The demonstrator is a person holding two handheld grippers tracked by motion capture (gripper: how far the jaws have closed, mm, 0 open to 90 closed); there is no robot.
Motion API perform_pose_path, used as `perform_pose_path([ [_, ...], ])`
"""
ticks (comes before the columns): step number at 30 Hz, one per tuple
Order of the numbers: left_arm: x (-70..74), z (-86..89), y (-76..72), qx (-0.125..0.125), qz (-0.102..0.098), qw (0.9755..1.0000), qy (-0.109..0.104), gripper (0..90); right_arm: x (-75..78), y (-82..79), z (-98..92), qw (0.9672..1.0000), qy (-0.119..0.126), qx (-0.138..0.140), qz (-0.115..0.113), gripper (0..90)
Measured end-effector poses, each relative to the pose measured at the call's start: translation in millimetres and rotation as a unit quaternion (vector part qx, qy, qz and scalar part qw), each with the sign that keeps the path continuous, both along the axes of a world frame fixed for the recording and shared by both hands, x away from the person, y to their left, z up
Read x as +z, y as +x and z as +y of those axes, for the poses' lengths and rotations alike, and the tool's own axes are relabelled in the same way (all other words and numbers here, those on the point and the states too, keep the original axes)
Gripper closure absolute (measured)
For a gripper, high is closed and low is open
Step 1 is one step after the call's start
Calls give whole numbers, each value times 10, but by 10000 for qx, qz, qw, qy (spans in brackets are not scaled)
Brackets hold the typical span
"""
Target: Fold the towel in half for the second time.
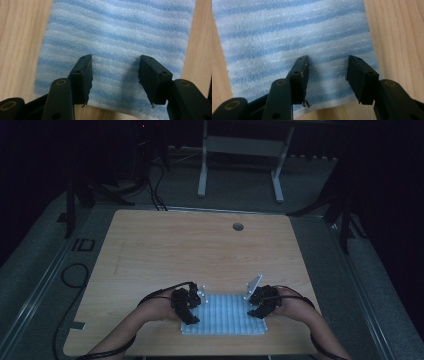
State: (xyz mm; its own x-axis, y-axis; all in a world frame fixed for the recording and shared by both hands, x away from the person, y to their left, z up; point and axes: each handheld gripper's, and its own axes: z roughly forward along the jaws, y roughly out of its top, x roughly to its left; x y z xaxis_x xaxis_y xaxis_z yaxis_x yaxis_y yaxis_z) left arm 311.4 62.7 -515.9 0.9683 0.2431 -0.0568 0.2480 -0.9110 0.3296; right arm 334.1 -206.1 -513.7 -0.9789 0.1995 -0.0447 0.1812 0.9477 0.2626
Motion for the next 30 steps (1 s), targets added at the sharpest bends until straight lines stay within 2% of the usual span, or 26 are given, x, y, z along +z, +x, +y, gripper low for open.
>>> perform_pose_path([
  [6, 0, 53, 185, 86, -76, 9999, 107, 451, -8, 172, 51, 10000, 54, -70, -30, 503],
  [14, 5, 135, 508, 368, -69, 9991, 218, 451, -8, 463, 186, 9997, 0, -193, -159, 479],
  [20, 8, 218, 732, 569, -16, 9981, 255, 451, -8, 732, 302, 9997, -51, -228, -122, 478],
  [24, 18, 253, 881, 649, -82, 9973, 345, 451, -6, 900, 373, 9996, -81, -261, -115, 474],
  [29, 17, 289, 1043, 773, 28, 9963, 364, 451, -2, 1047, 441, 9994, -152, -299, -119, 472],
  [30, 18, 296, 1069, 802, -4, 9961, 356, 451, -2, 1073, 450, 9994, -150, -302, -113, 472],
])
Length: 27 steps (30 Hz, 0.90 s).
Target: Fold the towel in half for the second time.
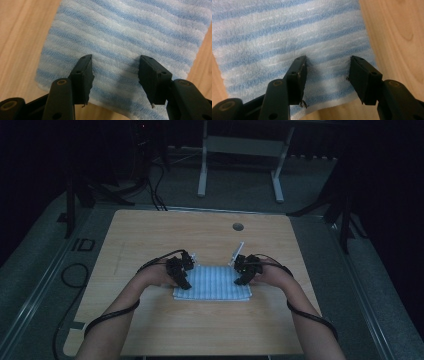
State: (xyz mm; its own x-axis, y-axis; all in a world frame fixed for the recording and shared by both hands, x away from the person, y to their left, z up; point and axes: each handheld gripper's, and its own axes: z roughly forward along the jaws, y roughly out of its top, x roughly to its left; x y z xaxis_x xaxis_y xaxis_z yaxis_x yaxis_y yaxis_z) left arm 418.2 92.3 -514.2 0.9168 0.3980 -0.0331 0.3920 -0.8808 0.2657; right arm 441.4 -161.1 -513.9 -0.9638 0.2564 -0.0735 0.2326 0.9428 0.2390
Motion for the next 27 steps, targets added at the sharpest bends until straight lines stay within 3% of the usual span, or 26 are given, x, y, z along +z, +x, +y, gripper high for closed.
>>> perform_pose_path([
  [7, -4, 24, 62, 110, 9, 9999, -15, 450, -1, 123, 39, 10000, -17, -73, -21, 465],
  [17, 3, 6, 55, 126, -9, 9999, 59, 449, 5, 136, 54, 9999, -68, -89, -11, 463],
  [19, 19, 13, 57, 211, 21, 9998, -6, 439, 17, 121, 59, 9999, -89, -72, -57, 448],
  [22, 65, 20, 35, 351, -33, 9993, -160, 374, 84, 94, 37, 9999, 47, -67, -114, 404],
  [24, 93, 16, 14, 363, -60, 9991, -213, 322, 146, 75, 4, 9995, 279, -134, -56, 380],
  [27, 117, -4, -53, 278, -87, 9993, -233, 259, 209, 31, -41, 9991, 379, -159, -120, 316],
])
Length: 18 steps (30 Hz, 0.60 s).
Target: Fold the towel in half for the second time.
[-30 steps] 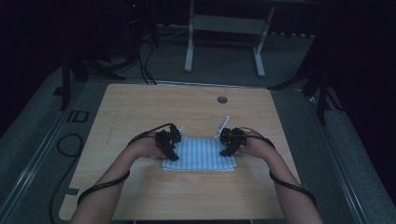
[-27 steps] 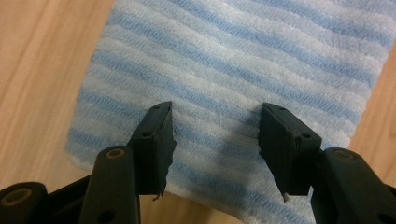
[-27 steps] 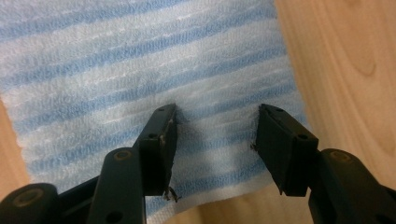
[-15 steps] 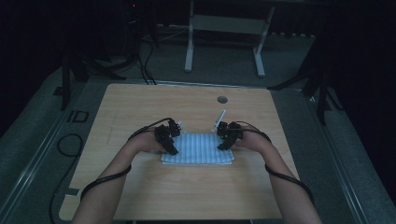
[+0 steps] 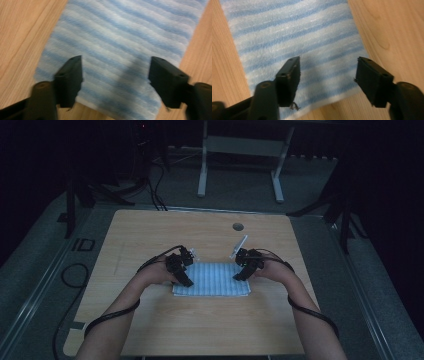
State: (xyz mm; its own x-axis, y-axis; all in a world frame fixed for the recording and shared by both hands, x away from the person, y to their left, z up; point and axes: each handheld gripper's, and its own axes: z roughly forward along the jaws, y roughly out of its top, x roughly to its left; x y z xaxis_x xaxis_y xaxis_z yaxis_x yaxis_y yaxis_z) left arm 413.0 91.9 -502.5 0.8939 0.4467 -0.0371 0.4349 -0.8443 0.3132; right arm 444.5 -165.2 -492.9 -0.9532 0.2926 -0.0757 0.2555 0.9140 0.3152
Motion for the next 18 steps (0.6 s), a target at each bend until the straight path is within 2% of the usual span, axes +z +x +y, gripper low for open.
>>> perform_pose_path([
  [2, 17, 8, -47, 165, -58, 9998, -138, 250, 26, -42, -32, 9999, 120, -27, 26, 263],
  [3, 24, 22, -76, 236, -74, 9994, -224, 233, 32, -68, -51, 9998, 210, 7, 57, 202],
  [6, 23, 79, -159, 382, -161, 9982, -425, 163, 33, -126, -122, 9974, 712, -90, 56, 185],
  [8, 21, 128, -209, 510, -362, 9961, -621, 153, 1, -168, -155, 9963, 845, -170, -53, 145],
  [10, 21, 177, -257, 670, -633, 9922, -836, 134, -46, -200, -179, 9938, 1052, -318, -161, 138],
  [12, 19, 230, -289, 804, -898, 9872, -1045, 118, -96, -244, -200, 9914, 1208, -417, -278, 136],
  [13, 15, 267, -309, 880, -1085, 9831, -1182, 99, -122, -264, -213, 9896, 1315, -469, -338, 136],
  [14, 15, 267, -309, 880, -1085, 9831, -1182, 73, -122, -264, -213, 9896, 1315, -469, -338, 136],
  [15, 15, 289, -324, 889, -1165, 9809, -1277, 73, -159, -300, -231, 9866, 1477, -543, -428, 135],
  [17, 7, 343, -363, 914, -1291, 9758, -1508, 69, -194, -340, -257, 9833, 1624, -617, -540, 134],
  [18, 1, 369, -381, 931, -1341, 9738, -1582, 50, -210, -359, -274, 9802, 1757, -712, -570, 134],
])
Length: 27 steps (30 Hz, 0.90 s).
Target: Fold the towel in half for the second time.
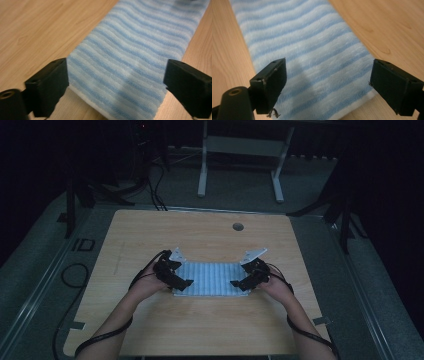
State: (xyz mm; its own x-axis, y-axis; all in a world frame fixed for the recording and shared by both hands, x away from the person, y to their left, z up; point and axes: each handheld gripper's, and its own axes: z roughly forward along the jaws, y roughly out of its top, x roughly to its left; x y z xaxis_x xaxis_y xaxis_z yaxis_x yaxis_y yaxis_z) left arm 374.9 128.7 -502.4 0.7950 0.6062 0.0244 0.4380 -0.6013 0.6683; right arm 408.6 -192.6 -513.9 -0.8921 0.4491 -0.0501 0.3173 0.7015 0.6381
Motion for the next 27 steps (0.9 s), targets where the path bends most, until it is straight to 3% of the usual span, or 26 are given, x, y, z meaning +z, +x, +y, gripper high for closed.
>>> perform_pose_path([
  [1, 0, 0, 0, 0, 0, 10000, 0, 31, 0, 0, 0, 10000, 0, 0, 0, 134],
  [2, -18, 56, -39, -15, 28, 9999, -136, 31, -13, -19, -18, 9999, 95, -55, -27, 132],
  [3, -32, 76, -59, 6, -17, 9999, -154, 24, -30, -57, -63, 9995, 228, -190, -147, 129],
  [4, -50, 93, -79, 43, -78, 9999, -108, 24, -33, -65, -89, 9993, 277, -213, -164, 129],
  [9, -163, 175, -180, 50, 11, 10000, 41, 24, -31, -113, -248, 9978, 464, -414, -228, 127],
  [14, -199, 305, -260, 125, 84, 9999, -48, 24, -20, -153, -427, 9964, 574, -581, -220, 127],
  [17, -214, 407, -307, 289, 53, 9996, -45, 24, -24, -167, -576, 9947, 714, -717, -164, 126],
  [20, -230, 524, -355, 443, 36, 9989, -171, 24, -42, -197, -717, 9921, 839, -912, -205, 123],
  [25, -248, 684, -404, 646, -28, 9976, -249, 24, -70, -265, -872, 9897, 828, -1131, -290, 122],
  [26, -254, 769, -426, 783, -12, 9965, -283, 24, -80, -280, -912, 9890, 813, -1199, -313, 123],
  [27, -257, 805, -438, 835, -27, 9960, -326, 23, -108, -317, -1009, 9860, 925, -1360, -266, 123],
])
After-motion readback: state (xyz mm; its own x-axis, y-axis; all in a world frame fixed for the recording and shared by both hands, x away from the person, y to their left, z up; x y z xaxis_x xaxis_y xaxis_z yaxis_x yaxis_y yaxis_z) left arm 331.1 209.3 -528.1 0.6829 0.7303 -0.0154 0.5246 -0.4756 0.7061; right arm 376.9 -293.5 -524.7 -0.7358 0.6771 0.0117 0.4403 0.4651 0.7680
